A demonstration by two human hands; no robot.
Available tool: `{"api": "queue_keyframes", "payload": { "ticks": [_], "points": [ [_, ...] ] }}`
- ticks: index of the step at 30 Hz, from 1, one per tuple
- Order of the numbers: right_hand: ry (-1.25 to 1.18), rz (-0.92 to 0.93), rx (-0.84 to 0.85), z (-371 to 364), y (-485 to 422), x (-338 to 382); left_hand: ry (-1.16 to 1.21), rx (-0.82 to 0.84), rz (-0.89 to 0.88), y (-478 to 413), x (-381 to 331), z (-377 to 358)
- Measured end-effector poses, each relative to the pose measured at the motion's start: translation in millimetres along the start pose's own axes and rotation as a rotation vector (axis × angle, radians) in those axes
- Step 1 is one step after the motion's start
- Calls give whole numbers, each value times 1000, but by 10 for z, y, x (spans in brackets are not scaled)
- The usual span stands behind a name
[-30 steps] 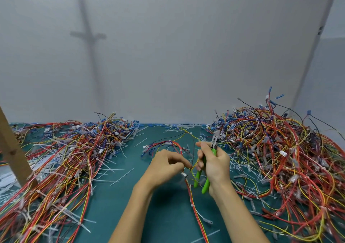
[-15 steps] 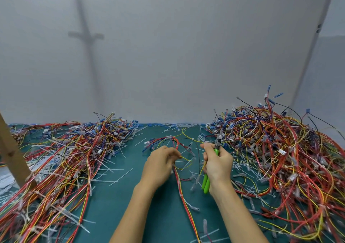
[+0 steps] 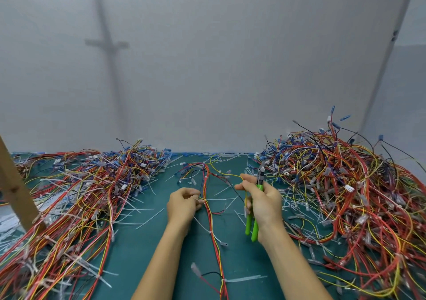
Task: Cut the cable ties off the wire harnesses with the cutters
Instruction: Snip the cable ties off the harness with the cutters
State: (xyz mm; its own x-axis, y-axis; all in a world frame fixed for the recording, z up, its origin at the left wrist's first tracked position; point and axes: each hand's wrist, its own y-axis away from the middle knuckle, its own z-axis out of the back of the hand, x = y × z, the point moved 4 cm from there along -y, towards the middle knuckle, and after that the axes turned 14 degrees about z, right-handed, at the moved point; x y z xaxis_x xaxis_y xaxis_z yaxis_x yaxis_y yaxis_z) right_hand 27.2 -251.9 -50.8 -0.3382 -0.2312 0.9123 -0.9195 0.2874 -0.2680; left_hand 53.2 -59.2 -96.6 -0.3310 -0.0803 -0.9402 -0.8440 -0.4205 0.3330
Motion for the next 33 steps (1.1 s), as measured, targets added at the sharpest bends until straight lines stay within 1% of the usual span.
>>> {"api": "queue_keyframes", "payload": {
  "ticks": [2, 6, 7, 8, 11, 13, 16, 18, 21, 25, 28, 30, 33],
  "points": [
    [88, 17, -38, 30, -12, -25, 70, 80, 56, 16, -8, -20],
    [205, -10, -61, 81, -27, -105, 126, 96, 129, 64, -10, -32],
    [212, -16, -66, 86, -30, -119, 96, 101, 124, 82, -6, -36],
    [208, -16, -75, 88, -31, -129, 9, 85, 94, 95, -9, -33],
    [191, 6, -104, 86, -36, -139, -337, -14, -60, 133, -45, -69],
    [187, 21, -104, 84, -42, -148, -439, -5, -95, 180, -56, -108],
    [229, 41, -94, 84, -50, -170, -470, 15, -102, 212, -48, -135],
    [265, 53, -92, 83, -52, -183, -445, 31, -109, 207, -44, -148],
    [303, 66, -78, 72, -48, -178, -359, 102, -112, 200, -34, -179],
    [337, 88, -3, 31, -28, -140, -179, 156, -25, 143, -8, -150],
    [379, 147, 90, -28, 4, -96, -90, 204, 67, 120, -14, -128],
    [376, 198, 186, -97, 43, -71, -102, 207, 74, 127, -15, -137],
    [381, 242, 354, -204, 111, -62, -172, 172, 32, 130, -3, -161]
  ]
}}
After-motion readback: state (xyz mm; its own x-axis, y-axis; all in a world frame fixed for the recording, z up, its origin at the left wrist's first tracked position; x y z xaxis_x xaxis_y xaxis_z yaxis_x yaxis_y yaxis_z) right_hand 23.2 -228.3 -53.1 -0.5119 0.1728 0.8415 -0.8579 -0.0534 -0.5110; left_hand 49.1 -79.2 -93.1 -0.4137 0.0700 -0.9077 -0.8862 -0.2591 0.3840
